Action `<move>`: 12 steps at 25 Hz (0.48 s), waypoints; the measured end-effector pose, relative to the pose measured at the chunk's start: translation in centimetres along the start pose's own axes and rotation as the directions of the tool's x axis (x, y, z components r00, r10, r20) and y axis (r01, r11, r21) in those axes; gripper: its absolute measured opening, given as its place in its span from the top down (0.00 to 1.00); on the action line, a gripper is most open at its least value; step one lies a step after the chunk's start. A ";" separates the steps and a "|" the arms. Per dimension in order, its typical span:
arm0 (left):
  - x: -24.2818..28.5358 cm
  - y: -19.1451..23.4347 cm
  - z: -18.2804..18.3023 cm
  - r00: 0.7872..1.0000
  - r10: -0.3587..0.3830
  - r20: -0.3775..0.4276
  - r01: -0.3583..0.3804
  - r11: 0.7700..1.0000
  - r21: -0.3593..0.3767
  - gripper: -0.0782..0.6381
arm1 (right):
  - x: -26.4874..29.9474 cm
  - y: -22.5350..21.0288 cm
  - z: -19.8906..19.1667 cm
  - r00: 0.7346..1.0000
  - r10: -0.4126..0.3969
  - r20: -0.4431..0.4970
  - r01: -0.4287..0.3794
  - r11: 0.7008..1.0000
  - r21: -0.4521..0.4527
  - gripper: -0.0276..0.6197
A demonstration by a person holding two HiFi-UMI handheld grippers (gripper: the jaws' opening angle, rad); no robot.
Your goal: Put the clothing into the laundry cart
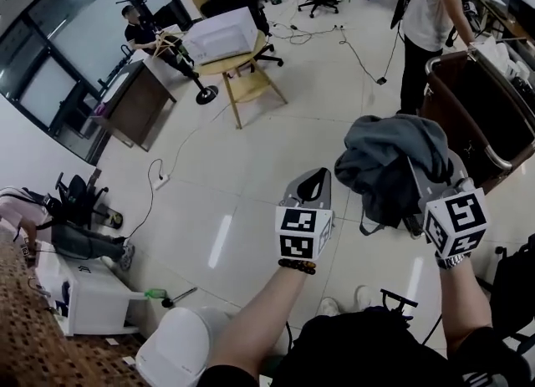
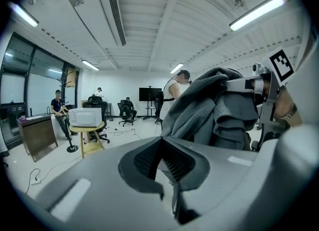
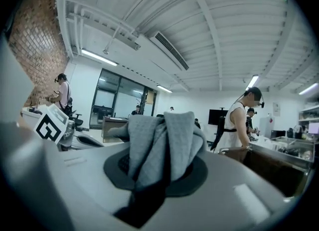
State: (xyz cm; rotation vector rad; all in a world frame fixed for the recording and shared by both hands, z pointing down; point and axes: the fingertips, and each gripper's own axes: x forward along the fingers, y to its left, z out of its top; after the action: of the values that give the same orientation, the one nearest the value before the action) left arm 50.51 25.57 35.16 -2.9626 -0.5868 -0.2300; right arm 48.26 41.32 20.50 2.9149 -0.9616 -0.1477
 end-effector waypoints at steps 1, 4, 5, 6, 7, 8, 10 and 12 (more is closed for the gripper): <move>0.2 -0.2 -0.2 1.000 -0.014 -0.004 0.014 1.000 0.006 0.89 | -0.3 -0.2 0.0 1.000 -0.021 0.001 0.021 1.000 0.004 0.82; 0.0 -0.5 -0.5 0.999 -0.051 -0.002 0.051 0.999 0.018 0.89 | -1.1 0.0 0.0 0.998 -0.068 0.011 0.068 0.998 0.012 0.82; -0.1 -0.6 -0.5 0.998 -0.061 0.004 0.061 0.998 0.022 0.89 | -1.2 0.1 -0.1 0.997 -0.078 0.016 0.078 0.997 0.013 0.82; -0.1 -0.6 -0.6 0.997 -0.070 0.011 0.070 0.997 0.025 0.89 | -1.2 0.3 -0.4 0.996 -0.085 0.023 0.085 0.996 0.012 0.82; 0.0 -0.4 -0.7 0.997 -0.080 0.020 0.080 0.996 0.027 0.89 | -1.0 0.5 -0.7 0.995 -0.092 0.030 0.092 0.996 0.010 0.82; 0.1 0.0 -0.8 0.995 -0.094 0.030 0.094 0.995 0.026 0.89 | -0.5 0.9 -1.0 0.994 -0.102 0.033 0.101 0.995 0.005 0.82; -0.4 1.4 0.0 0.988 -0.145 0.048 0.144 0.989 0.014 0.89 | 0.5 2.4 -0.2 0.990 -0.140 0.025 0.141 0.990 -0.013 0.82; -1.4 2.9 2.1 0.974 -0.216 0.062 0.217 0.976 -0.007 0.89 | 1.1 4.4 2.6 0.979 -0.202 0.002 0.201 0.979 -0.043 0.82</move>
State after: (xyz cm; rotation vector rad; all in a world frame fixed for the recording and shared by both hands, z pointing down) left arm 50.60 22.71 32.64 -2.9257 -0.9212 -0.1637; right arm 46.23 37.03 18.30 2.9662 -0.6516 -0.1724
